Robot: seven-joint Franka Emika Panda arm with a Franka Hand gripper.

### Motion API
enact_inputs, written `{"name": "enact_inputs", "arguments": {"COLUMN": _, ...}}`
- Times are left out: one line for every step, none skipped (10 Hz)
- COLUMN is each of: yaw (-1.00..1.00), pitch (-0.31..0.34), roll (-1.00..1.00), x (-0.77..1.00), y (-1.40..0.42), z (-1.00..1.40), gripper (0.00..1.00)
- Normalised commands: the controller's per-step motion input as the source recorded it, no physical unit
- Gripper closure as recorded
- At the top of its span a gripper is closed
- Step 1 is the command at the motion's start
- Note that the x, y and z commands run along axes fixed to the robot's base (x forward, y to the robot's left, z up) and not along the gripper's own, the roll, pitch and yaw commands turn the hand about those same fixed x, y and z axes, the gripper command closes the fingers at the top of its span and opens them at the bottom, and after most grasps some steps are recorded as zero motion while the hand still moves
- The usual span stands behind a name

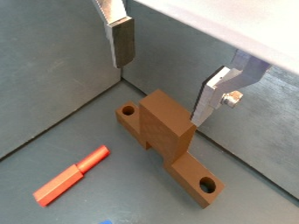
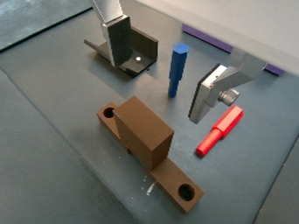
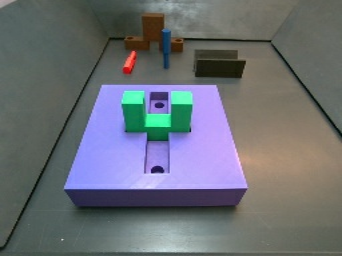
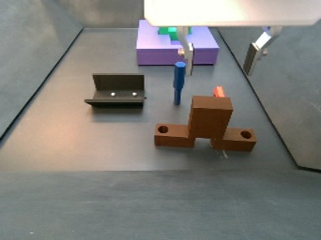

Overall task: Pick up the brown object. Move up. Move to above the board. Insert the brown object.
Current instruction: Pick up the brown object.

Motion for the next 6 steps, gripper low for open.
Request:
{"name": "enact_inputs", "arguments": {"yaw": -0.26, "pitch": -0.127, "roll": -0.03, "x": 0.0, "y": 0.13, "z": -0.25, "gripper": 0.0}}
{"name": "enact_inputs", "arguments": {"yaw": -0.25, "pitch": -0.116, "roll": -0.03, "x": -0.05, "y": 0.13, "z": -0.23, "gripper": 0.0}}
{"name": "enact_inputs", "arguments": {"yaw": -0.25, "pitch": -0.09, "roll": -0.02, "x": -0.01, "y": 0.11, "z": -0.2, "gripper": 0.0}}
{"name": "enact_inputs", "arguments": {"yaw": -0.25, "pitch": -0.061, "roll": -0.03, "x": 0.0, "y": 0.12, "z": -0.19, "gripper": 0.0}}
{"name": "enact_inputs", "arguments": {"yaw": -0.24, "pitch": -0.051, "roll": -0.04, "x": 0.0, "y": 0.11, "z": -0.16, "gripper": 0.0}}
{"name": "enact_inputs", "arguments": {"yaw": -0.22, "pitch": -0.05, "roll": -0.05, "x": 0.0, "y": 0.11, "z": -0.15, "gripper": 0.0}}
